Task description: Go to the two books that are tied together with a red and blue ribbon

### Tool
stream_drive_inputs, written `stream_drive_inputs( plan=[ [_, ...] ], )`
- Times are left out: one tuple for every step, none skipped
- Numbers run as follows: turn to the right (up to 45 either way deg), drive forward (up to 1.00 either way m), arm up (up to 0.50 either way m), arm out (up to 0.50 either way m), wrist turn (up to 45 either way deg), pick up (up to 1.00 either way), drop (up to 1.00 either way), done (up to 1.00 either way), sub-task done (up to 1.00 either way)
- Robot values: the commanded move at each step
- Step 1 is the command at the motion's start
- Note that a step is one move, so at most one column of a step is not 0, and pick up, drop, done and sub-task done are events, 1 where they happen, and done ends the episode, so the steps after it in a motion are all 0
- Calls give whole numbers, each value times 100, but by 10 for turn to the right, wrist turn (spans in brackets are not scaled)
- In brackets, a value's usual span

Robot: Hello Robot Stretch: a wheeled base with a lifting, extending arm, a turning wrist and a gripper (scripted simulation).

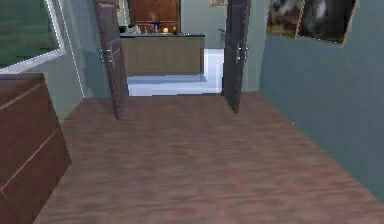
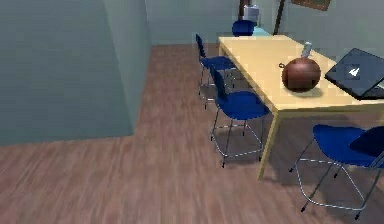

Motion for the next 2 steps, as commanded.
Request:
stream_drive_inputs(
  plan=[
    [0, 100, 0, 0, 0, 0, 0, 0, 0],
    [0, 100, 0, 0, 0, 0, 0, 0, 0]
  ],
)
